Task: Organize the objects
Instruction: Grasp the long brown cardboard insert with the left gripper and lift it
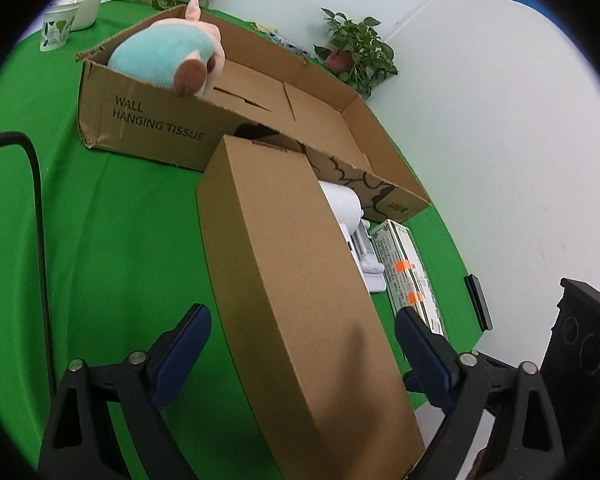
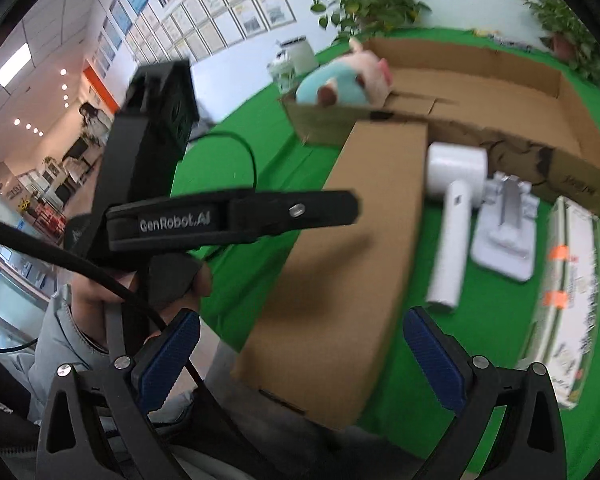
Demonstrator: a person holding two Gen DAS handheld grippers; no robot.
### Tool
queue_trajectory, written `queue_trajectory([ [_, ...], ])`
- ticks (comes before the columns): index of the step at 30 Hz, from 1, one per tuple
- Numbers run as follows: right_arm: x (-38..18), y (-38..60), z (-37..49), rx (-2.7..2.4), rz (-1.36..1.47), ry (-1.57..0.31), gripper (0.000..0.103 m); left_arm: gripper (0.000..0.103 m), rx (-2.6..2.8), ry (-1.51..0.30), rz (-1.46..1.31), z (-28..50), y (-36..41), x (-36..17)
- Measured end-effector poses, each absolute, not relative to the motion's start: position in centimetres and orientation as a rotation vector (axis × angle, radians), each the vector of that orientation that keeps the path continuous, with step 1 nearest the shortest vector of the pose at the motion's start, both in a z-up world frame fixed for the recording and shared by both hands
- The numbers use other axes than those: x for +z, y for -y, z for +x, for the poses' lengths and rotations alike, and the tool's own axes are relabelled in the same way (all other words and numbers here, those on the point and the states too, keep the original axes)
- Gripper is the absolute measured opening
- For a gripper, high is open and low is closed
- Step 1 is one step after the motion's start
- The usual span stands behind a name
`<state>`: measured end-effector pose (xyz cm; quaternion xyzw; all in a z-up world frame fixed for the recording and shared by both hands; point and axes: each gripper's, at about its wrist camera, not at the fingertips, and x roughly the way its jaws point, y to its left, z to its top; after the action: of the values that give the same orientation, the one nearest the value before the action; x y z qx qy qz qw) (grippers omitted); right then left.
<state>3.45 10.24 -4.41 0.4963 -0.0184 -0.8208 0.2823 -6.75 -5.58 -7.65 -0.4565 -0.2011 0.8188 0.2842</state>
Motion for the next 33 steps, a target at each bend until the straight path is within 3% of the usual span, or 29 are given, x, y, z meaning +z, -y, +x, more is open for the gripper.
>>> queue_trajectory([
  [7, -5.6, -7.7, 3.8, -2.252, 1.448, -0.118, 0.102, 0.077, 2.107, 0.556, -1.268, -6.2, 5.4, -8.8],
  [19, -4.1, -9.5, 8.4, -2.279, 1.401, -0.021, 0.102, 0.072, 2.083, 0.526, -1.287, -4.0, 4.8, -9.0],
  [25, -5.9, -8.1, 5.7, -2.383, 1.416, -0.124, 0.102, 0.072, 2.088, 0.541, -1.314, -4.4, 5.2, -9.2],
  [27, -7.4, -7.3, 5.1, -2.394, 1.476, -0.193, 0.098, 0.072, 2.073, 0.563, -1.312, -4.5, 5.5, -9.6],
  [28, -8.1, -6.9, 4.9, -2.393, 1.488, -0.231, 0.089, 0.072, 2.069, 0.565, -1.309, -4.5, 5.5, -9.8],
  [33, -8.1, -7.1, 5.2, -2.398, 1.432, -0.177, 0.087, 0.073, 2.072, 0.582, -1.293, -4.3, 6.4, -9.7],
])
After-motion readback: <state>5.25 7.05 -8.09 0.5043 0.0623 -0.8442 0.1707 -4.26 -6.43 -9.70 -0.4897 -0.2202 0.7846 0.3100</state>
